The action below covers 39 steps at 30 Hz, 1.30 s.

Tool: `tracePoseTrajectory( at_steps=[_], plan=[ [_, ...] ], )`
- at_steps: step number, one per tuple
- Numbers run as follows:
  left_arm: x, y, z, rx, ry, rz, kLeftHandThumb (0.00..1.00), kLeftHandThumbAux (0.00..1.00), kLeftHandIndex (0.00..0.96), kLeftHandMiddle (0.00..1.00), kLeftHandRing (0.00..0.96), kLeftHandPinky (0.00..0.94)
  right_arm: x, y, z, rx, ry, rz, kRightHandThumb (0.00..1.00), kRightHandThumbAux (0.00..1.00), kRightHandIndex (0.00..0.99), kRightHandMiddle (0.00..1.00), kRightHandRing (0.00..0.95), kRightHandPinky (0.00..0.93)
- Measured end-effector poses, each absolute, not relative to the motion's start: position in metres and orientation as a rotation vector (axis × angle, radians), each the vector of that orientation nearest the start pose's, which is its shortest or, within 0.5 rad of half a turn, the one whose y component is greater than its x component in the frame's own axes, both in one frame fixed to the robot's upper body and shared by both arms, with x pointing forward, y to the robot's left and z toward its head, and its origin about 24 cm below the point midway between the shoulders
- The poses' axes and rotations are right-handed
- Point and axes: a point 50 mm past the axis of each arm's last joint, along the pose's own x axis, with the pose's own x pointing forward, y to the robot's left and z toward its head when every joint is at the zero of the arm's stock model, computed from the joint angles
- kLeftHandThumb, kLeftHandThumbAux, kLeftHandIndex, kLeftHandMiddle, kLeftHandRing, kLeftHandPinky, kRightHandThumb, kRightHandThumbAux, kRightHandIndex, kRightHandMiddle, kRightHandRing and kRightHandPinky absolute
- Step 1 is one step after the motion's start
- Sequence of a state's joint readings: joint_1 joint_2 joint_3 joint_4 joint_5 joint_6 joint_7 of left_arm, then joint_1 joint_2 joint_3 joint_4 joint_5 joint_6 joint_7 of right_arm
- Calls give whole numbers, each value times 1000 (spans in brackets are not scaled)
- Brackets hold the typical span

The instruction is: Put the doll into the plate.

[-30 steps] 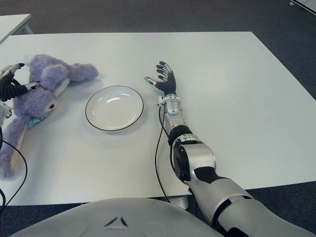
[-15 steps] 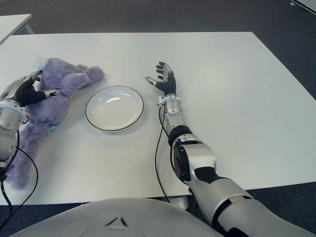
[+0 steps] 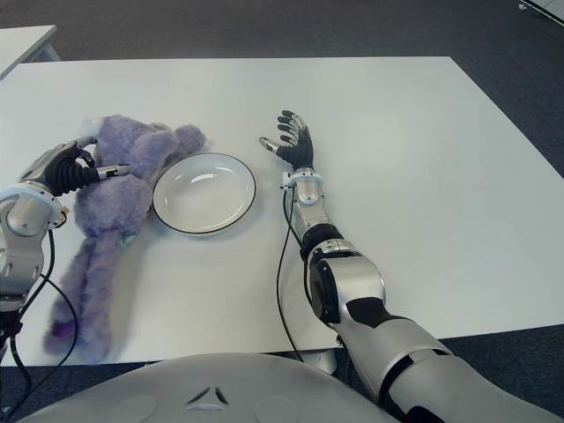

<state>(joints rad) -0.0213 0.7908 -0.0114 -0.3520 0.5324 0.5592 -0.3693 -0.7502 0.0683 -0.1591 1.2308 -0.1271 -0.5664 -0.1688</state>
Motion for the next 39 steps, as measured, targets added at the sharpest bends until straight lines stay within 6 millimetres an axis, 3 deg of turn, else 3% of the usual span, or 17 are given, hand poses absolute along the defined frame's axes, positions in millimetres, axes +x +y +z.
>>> tracePoseTrajectory(
  at_steps=[18,25,39],
  plan=[
    [239,248,135,1160,377,-96,10,360,0,801,837,840,353,-91,38,-44,-58,12,156,955,165,228,208,217],
    [235,249,126,1110,400,-99,44,427,0,790,823,821,353,-91,38,-47,-57,3,159,956,168,234,218,230],
    [234,249,119,997,385,-69,61,461,0,767,804,791,353,-92,38,-54,-57,-5,168,956,170,236,217,225]
  ],
)
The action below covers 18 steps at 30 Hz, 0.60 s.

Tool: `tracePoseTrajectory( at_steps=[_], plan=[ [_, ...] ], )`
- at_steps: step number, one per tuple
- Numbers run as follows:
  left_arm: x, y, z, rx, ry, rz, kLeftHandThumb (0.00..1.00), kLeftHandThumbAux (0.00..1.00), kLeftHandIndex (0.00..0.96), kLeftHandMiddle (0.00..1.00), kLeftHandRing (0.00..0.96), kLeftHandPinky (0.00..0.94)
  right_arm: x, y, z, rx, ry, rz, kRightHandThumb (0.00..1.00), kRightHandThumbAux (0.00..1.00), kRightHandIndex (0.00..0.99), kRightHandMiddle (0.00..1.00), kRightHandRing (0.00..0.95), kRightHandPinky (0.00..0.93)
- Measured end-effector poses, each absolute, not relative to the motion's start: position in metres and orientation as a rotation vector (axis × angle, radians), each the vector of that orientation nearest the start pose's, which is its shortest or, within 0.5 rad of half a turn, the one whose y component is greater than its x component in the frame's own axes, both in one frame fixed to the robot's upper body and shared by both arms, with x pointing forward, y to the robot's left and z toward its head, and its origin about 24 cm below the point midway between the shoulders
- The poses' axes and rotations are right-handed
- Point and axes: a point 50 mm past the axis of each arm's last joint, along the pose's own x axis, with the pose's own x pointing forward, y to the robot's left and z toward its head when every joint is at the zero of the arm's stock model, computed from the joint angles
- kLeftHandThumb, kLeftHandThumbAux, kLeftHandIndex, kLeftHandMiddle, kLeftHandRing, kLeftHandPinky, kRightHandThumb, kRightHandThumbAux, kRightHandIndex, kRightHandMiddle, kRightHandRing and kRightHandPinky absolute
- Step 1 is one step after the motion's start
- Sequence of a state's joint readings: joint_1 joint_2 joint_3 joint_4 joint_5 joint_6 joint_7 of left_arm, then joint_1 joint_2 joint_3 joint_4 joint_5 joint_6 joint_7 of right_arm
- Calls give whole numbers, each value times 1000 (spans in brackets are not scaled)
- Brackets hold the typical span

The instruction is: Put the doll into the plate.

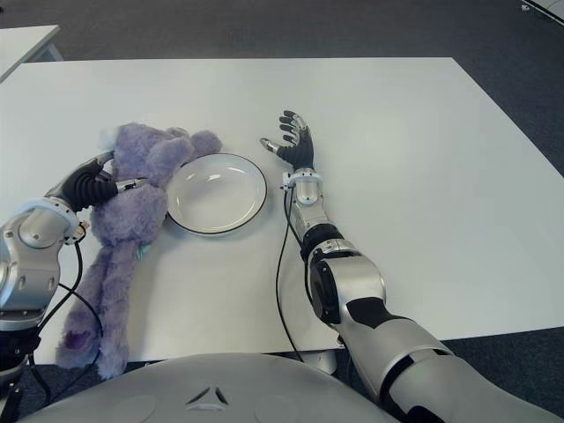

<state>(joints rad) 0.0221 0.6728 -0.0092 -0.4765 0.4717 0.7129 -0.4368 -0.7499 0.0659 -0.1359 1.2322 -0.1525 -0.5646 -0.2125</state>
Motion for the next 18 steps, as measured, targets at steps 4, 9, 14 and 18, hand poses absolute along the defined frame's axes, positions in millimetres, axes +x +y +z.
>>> tracePoseTrajectory(
  at_steps=[4,9,14,18],
  plan=[
    [234,249,117,992,384,-63,52,463,0,746,787,773,353,-92,38,-55,-57,-7,185,956,169,235,217,227],
    [236,251,114,980,376,-49,39,461,0,745,789,780,353,-93,38,-57,-57,-10,190,955,170,236,218,227],
    [238,252,110,954,370,-35,71,459,0,263,300,361,353,-93,38,-59,-56,-10,183,946,167,234,216,225],
    [240,251,106,944,344,3,233,486,81,192,216,302,353,-94,37,-62,-55,-12,182,951,168,235,217,227]
  ],
)
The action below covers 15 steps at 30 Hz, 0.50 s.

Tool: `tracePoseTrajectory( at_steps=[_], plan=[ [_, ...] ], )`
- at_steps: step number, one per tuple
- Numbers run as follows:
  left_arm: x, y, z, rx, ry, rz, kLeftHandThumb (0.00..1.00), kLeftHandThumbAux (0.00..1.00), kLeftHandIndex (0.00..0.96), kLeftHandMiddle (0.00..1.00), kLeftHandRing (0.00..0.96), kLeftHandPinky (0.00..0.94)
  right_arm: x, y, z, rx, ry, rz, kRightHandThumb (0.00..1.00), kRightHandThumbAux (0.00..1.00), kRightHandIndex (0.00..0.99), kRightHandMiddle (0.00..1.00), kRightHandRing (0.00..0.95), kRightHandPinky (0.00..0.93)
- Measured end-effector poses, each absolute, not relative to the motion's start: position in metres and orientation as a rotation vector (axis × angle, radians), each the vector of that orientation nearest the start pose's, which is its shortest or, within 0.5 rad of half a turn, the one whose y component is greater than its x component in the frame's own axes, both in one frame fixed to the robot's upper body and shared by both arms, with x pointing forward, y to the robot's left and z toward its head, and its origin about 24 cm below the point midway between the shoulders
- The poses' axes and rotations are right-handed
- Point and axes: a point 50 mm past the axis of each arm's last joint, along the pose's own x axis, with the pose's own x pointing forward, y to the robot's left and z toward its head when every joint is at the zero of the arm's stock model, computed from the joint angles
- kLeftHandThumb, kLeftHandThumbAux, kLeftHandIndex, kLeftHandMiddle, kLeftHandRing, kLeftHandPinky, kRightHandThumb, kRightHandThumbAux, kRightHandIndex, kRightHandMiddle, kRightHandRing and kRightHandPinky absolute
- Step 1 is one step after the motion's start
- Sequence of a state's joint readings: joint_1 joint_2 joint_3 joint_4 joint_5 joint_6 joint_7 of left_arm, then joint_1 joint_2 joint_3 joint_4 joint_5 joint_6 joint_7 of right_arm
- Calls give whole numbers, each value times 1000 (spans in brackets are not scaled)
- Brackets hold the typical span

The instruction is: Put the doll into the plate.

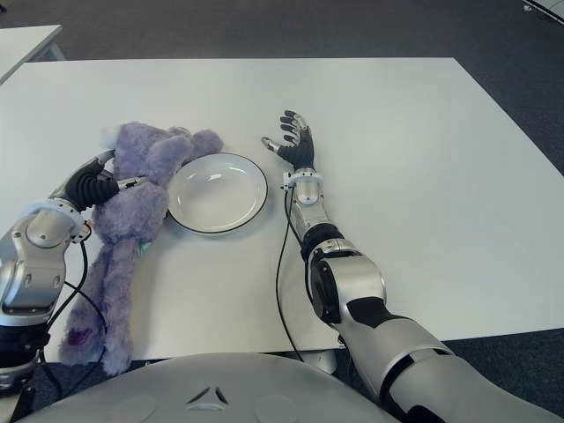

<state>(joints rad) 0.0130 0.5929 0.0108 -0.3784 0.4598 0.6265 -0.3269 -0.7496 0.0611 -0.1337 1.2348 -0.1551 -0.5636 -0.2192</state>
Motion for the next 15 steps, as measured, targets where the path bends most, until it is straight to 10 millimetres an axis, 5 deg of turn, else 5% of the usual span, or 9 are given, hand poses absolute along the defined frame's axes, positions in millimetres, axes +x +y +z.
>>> tracePoseTrajectory(
  at_steps=[2,5,7,13,15],
  plan=[
    [244,251,100,947,327,32,396,507,209,287,305,411,353,-95,37,-63,-54,-13,185,954,169,236,217,228],
    [252,250,93,957,287,82,551,515,309,367,378,456,353,-95,37,-65,-54,-14,192,955,169,236,218,230],
    [256,250,89,968,255,119,690,666,412,424,424,473,353,-95,37,-65,-55,-13,195,953,169,236,219,231],
    [270,258,83,997,184,208,725,680,437,495,489,504,354,-94,39,-64,-61,-10,199,952,166,234,217,227],
    [275,261,81,1004,167,233,831,659,447,471,538,567,354,-94,39,-63,-61,-9,198,951,165,234,217,226]
  ],
)
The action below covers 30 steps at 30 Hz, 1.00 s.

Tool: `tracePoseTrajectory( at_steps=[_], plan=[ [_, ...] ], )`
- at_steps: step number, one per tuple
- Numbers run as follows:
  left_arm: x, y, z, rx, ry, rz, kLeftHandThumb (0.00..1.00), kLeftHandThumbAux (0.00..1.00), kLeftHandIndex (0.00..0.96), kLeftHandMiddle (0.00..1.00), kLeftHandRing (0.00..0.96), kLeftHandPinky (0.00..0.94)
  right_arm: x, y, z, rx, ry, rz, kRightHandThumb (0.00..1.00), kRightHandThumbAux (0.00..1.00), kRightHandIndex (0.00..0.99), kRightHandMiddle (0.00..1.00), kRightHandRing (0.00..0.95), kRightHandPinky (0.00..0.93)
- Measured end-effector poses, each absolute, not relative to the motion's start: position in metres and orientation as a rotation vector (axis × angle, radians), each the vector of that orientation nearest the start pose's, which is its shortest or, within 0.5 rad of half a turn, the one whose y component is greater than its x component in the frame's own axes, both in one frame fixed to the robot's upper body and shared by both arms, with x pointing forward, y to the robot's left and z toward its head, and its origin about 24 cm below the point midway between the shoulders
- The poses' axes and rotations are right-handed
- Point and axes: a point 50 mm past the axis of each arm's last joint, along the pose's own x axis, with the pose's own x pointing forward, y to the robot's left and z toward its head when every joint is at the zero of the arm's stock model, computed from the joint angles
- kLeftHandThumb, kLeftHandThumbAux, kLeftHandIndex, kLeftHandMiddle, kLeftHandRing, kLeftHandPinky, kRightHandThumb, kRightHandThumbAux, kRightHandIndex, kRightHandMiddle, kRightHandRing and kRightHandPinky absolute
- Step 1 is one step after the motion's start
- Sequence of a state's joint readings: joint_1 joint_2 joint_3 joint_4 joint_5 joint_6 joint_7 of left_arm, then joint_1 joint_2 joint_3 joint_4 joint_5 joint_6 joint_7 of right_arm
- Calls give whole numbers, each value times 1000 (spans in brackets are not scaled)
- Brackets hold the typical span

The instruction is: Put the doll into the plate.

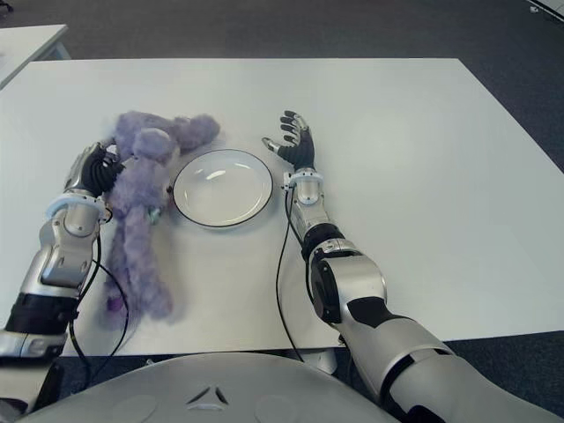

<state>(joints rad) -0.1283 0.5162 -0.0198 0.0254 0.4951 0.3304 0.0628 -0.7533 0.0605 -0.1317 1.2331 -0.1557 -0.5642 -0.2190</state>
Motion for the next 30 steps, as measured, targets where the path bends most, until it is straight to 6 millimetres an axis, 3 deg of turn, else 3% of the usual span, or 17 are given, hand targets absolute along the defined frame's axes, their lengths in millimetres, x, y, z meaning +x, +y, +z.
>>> tracePoseTrajectory(
  at_steps=[1,4,7,20,30],
  plan=[
    [277,263,80,1008,160,247,844,656,436,486,604,654,354,-93,39,-63,-61,-9,196,950,164,234,217,227],
    [283,268,76,1016,140,284,849,659,419,503,694,761,353,-92,39,-63,-61,-6,188,949,164,232,216,225],
    [287,273,71,1016,134,318,851,662,409,515,748,809,353,-91,39,-65,-60,-6,179,950,164,232,216,224],
    [295,293,57,914,202,415,851,665,406,545,866,878,353,-90,38,-83,-56,-8,161,952,162,230,211,217],
    [291,302,46,896,312,476,850,667,400,546,857,856,353,-89,38,-88,-57,-10,155,958,163,231,211,221]
  ],
)
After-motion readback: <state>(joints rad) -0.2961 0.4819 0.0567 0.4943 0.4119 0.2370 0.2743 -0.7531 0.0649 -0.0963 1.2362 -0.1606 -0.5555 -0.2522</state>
